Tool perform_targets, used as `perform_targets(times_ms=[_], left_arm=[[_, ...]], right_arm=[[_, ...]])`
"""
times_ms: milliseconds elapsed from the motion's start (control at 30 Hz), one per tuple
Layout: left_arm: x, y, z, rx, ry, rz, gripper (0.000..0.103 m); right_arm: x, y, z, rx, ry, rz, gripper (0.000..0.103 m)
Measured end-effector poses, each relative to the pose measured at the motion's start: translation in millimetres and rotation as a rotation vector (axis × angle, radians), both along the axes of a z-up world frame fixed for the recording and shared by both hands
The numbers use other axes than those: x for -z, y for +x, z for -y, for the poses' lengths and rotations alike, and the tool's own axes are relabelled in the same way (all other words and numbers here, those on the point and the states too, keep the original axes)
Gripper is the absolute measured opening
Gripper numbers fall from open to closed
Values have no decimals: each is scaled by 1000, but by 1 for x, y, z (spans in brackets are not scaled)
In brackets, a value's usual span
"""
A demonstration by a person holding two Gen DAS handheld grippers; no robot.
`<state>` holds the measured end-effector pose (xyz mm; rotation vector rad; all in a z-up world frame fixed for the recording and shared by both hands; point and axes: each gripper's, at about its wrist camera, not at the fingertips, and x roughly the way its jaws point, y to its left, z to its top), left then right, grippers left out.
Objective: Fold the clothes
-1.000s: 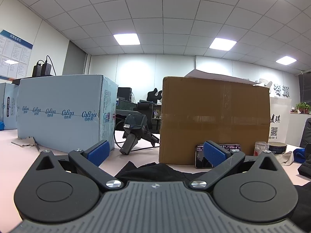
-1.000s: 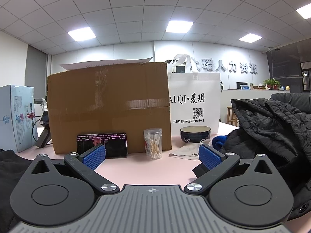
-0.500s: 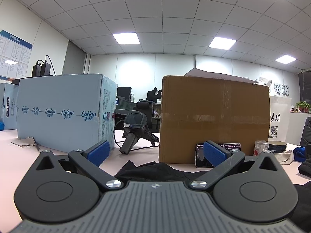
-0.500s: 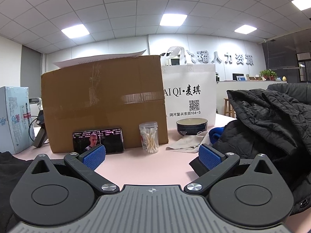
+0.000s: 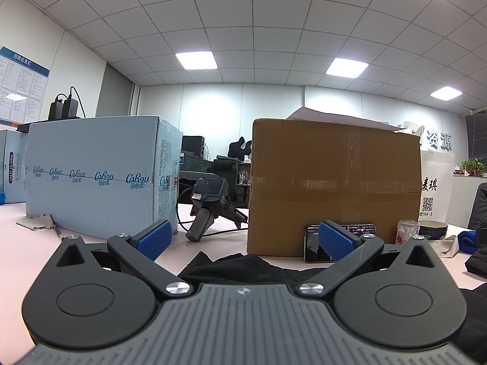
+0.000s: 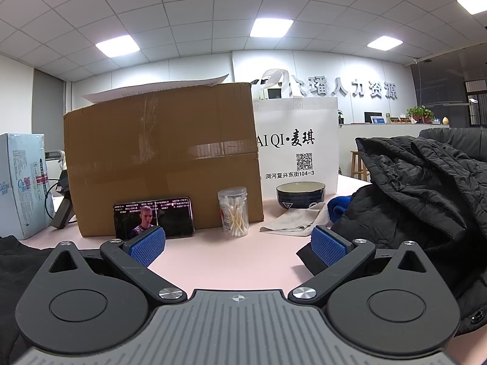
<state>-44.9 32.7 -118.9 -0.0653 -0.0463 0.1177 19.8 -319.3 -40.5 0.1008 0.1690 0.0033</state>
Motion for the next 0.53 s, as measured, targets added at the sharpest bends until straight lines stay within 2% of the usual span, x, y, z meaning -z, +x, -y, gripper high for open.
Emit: perform_targets(times_ms=[533], left_arm=[[1,4,-1,3,6,4,103]], right_arm=[[1,0,0,-2,0,-2,103]])
